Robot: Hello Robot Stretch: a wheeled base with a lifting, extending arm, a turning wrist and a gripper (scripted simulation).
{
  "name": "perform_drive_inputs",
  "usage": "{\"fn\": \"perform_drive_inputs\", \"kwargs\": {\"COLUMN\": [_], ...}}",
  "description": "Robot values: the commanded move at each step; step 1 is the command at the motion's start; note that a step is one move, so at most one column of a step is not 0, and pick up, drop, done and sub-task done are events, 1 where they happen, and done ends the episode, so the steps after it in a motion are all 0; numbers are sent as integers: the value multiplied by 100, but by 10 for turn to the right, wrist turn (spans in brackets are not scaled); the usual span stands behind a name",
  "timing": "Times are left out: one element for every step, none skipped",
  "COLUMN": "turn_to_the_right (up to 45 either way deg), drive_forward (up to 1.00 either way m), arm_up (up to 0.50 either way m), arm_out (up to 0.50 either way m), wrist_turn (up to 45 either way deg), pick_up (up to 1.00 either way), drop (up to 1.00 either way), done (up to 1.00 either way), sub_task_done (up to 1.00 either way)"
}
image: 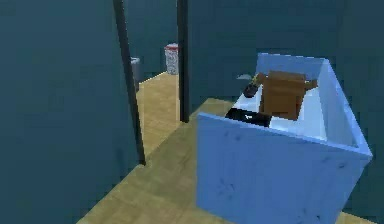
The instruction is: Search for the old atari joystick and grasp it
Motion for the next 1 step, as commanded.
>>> {"fn": "perform_drive_inputs", "kwargs": {"turn_to_the_right": [-150], "drive_forward": [0], "arm_up": [0], "arm_out": [0], "wrist_turn": [0], "pick_up": [0], "drop": [0], "done": [0], "sub_task_done": [0]}}
